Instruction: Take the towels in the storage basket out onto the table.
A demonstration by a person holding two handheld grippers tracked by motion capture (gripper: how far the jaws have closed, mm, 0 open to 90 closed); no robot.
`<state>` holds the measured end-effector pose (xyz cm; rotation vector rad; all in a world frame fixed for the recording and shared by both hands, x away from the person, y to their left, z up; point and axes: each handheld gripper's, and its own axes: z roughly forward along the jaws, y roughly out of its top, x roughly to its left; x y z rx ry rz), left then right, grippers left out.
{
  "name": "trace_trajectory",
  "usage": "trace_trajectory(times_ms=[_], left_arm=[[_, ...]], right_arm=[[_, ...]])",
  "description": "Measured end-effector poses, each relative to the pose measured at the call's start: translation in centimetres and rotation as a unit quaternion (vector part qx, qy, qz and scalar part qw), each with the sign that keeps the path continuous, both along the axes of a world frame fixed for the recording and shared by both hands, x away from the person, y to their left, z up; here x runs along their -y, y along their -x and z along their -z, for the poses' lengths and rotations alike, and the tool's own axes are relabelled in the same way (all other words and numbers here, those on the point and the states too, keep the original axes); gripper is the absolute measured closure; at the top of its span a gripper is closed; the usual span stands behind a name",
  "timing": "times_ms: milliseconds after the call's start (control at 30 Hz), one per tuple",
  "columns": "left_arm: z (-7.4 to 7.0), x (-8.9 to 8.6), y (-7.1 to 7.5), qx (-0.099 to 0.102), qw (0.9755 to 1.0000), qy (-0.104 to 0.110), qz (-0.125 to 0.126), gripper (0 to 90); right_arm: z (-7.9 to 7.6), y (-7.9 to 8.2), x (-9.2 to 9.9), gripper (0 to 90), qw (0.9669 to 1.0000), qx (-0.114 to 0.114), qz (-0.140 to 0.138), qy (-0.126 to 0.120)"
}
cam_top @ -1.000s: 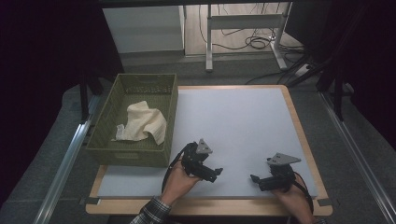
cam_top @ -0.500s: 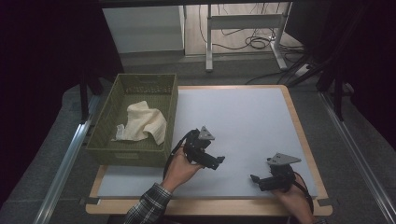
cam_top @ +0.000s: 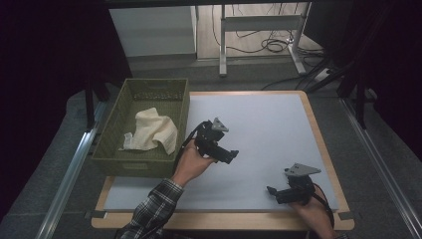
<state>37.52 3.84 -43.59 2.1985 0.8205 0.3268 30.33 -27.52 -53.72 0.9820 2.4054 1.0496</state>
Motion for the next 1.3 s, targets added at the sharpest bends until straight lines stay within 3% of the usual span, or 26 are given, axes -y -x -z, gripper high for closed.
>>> trace_trajectory(times_ms=[467, 733, 900, 1300], left_arm=[[-1.9, -1.9, -2.8, 0.000, 0.9992, -0.010, -0.038, 0.3], [-2.9, -4.4, -4.1, 0.000, 0.9977, -0.004, -0.067, 0.3], [-3.3, -5.8, -4.7, 0.000, 0.9968, -0.013, -0.079, 0.2], [-4.3, -10.4, -5.3, 0.004, 0.9919, -0.009, -0.127, 0.2]], right_arm=[[0.0, 0.0, 0.0, 3.6, 1.0000, 0.000, 0.000, 0.000], [0.0, 0.0, 0.0, 3.6, 1.0000, 0.000, 0.000, 0.000], [0.0, 0.0, 0.0, 3.6, 1.0000, 0.000, 0.000, 0.000], [0.0, 0.0, 0.0, 3.6, 1.0000, 0.000, 0.000, 0.000]])
